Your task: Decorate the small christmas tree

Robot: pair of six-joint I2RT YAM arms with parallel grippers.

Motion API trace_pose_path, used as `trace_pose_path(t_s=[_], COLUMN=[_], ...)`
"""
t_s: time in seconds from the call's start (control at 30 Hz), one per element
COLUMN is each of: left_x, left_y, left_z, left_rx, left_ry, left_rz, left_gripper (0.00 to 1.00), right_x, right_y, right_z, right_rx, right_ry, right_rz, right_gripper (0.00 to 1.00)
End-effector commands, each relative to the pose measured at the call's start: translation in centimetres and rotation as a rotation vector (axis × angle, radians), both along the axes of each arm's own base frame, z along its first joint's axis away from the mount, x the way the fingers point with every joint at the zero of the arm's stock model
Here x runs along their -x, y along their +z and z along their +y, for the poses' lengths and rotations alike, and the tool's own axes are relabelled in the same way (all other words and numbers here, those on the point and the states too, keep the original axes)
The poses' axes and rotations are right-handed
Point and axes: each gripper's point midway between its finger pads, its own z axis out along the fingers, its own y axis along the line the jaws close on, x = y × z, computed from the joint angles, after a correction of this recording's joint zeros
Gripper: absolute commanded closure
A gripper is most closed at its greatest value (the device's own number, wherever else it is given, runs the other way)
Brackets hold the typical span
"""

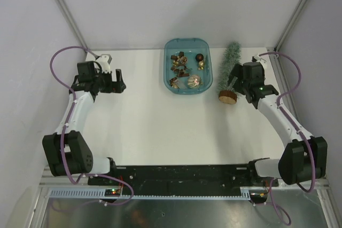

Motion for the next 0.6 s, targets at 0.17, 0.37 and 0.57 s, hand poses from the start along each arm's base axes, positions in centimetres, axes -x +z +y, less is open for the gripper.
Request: trace_pose_path(t_s=[0.17,0.37,0.57], left_x=[-0.3,-0.3,-0.6], left_y=[1.7,1.8,1.6], left_z=[0.7,0.4,0.0], left_rx=[-0.019,-0.009,0.014], left_ry=[-0.005,-0.027,-0.051], left_rz=[-0.048,-0.054,-0.045], left_gripper=[0.00,0.00,0.00], right_x=[-4.3,-8.1,-10.2], right_y=[1.8,-0.3,-2.7], right_z=[1.1,0.2,-0.7], right_rx=[-0.001,0.028,0.085], right_ry=[0.035,0.007,-0.015], right_rz=[-0.125,-0.104,-0.069], right_gripper=[0.01,0.01,0.05])
